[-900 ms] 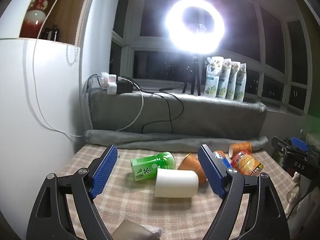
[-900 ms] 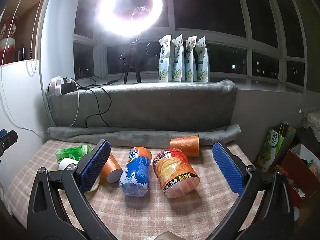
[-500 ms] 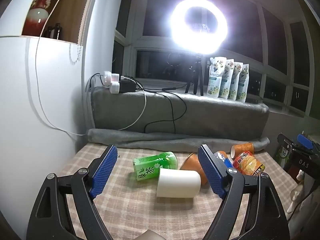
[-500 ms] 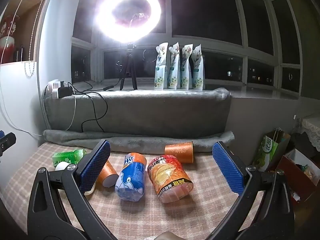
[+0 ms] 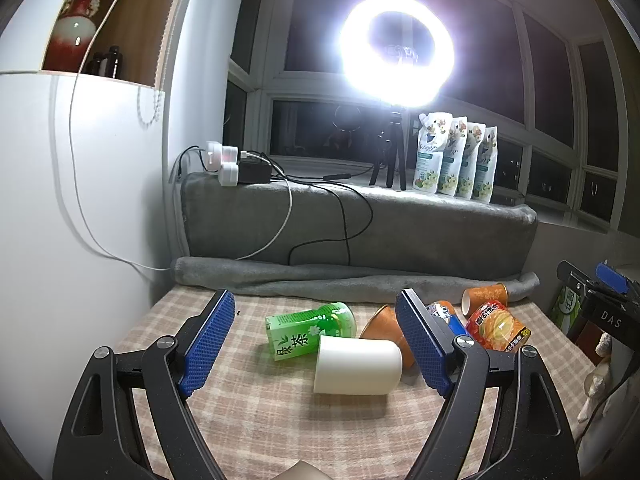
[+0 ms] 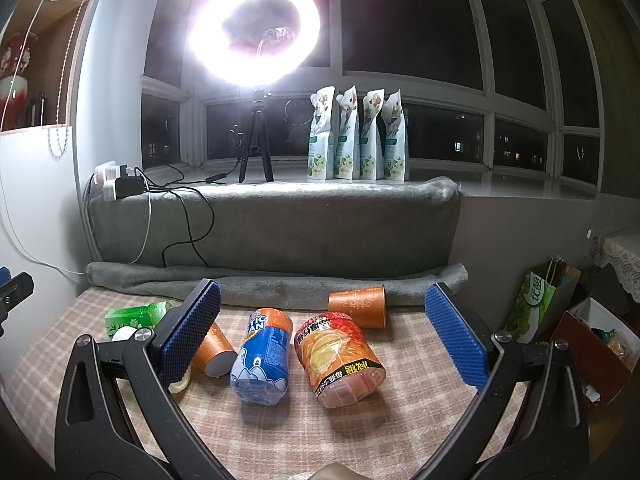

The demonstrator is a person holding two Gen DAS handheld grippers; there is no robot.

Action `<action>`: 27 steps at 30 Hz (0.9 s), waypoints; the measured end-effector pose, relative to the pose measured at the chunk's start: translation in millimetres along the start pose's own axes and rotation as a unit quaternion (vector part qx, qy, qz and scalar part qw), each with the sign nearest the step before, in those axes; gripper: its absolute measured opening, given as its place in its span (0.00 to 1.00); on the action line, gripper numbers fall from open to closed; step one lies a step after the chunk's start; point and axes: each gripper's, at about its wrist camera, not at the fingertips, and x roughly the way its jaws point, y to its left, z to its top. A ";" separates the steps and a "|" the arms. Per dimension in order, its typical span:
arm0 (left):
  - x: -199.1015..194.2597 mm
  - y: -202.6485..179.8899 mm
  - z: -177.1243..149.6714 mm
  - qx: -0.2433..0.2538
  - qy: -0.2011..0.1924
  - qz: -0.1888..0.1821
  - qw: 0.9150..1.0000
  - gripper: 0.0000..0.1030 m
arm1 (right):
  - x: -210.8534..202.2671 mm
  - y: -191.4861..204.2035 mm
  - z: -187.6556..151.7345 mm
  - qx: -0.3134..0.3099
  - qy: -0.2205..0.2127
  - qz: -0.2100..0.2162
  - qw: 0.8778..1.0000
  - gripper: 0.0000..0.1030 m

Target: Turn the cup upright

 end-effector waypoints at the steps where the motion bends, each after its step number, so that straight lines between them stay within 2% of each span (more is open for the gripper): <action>1: 0.0 0.1 -0.2 0.000 0.000 0.000 1.000 0.80 | 0.1 -0.3 0.1 0.000 0.000 0.000 1.000 1.00; 27: -1.4 -2.3 -2.0 0.001 0.002 -0.003 1.000 0.80 | 1.8 -2.2 -2.4 0.003 0.003 0.002 1.000 1.00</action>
